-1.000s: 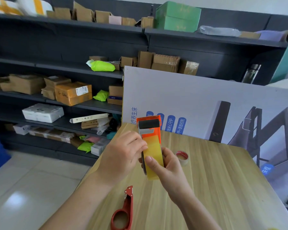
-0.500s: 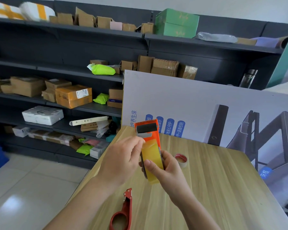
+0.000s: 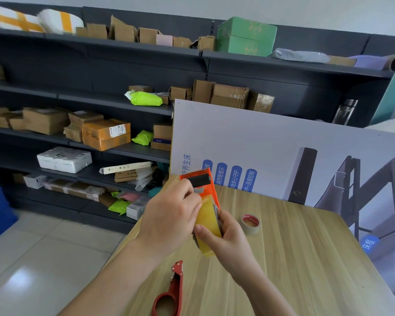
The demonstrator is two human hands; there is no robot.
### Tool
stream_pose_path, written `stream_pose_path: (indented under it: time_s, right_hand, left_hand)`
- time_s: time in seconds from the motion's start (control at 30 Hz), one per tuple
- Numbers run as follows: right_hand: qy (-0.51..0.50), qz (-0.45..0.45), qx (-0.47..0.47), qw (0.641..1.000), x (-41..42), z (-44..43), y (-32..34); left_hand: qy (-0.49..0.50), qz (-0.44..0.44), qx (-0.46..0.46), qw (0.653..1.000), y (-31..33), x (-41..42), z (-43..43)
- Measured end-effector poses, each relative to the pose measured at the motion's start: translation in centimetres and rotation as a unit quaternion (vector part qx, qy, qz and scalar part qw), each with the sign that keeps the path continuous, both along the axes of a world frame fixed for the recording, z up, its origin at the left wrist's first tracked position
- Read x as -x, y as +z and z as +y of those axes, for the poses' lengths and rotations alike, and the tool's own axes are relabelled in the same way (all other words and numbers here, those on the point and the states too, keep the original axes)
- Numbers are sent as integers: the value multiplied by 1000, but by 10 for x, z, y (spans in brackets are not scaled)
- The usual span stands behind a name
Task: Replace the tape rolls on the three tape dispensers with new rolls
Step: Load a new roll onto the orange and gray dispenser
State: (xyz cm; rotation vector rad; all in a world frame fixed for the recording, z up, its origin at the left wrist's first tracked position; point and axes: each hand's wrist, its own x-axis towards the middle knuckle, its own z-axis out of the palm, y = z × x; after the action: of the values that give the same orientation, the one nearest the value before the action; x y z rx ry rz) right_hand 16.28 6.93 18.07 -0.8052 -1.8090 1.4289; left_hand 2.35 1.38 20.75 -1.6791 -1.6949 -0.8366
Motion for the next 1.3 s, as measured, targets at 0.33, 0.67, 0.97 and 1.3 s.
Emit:
stream_pose_path:
  time_s: [0.33,0.67,0.97,1.3]
  right_hand:
    - [46,-82,43,995,-6,9,16]
    - [27,-145,29,989,-5,5,20]
    - [9,-145,48,988,-6,12,21]
    - [31,-167,39,985,-3,18,19]
  left_hand:
    - [-46,211,23,976,24,15,21]
    - [-59,189,107,974,30,26,42]
    - [-83,66,152,983,33,27,45]
    - [-8,-18,209,978,44,23,48]
